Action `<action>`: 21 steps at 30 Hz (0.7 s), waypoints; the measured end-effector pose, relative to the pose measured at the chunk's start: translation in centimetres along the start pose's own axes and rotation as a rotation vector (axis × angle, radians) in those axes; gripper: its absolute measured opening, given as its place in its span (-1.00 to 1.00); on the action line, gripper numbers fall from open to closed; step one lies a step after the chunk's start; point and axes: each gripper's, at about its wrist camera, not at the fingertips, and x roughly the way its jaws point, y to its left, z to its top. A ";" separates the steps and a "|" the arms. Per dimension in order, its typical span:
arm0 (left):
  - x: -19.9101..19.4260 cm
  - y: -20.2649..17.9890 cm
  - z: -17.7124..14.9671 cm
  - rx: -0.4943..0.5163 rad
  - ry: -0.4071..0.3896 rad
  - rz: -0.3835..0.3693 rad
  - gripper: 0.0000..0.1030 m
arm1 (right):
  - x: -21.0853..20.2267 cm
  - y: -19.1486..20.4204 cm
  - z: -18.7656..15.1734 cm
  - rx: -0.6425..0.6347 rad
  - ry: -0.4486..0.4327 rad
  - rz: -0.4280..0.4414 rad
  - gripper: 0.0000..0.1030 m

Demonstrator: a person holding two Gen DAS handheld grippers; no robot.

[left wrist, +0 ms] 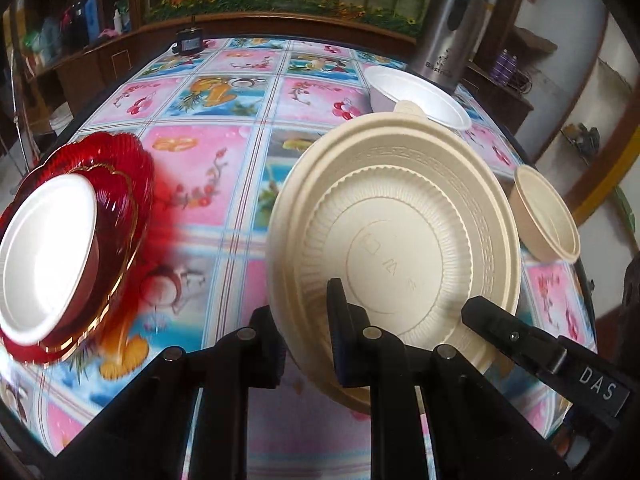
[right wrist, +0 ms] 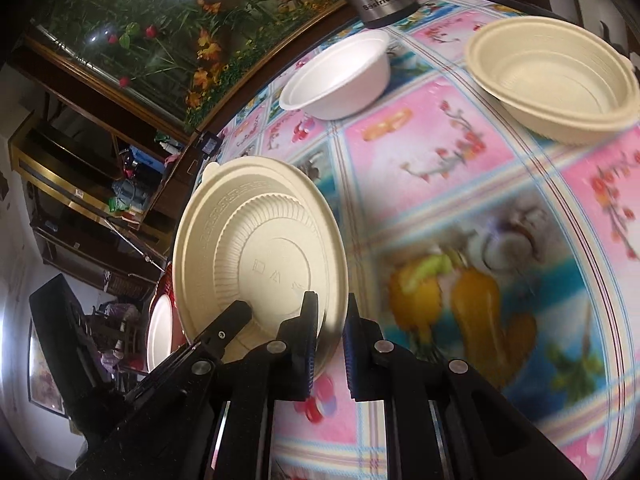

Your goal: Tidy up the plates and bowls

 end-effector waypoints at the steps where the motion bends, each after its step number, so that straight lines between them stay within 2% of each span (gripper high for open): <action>1: -0.1 0.1 -0.2 0.001 0.000 0.000 -0.70 | -0.1 0.0 -0.2 -0.001 0.000 -0.001 -0.78; 21: -3.3 1.2 -3.4 0.036 -0.061 0.000 -0.69 | -2.3 1.7 -4.2 -0.115 -0.047 -0.015 -0.75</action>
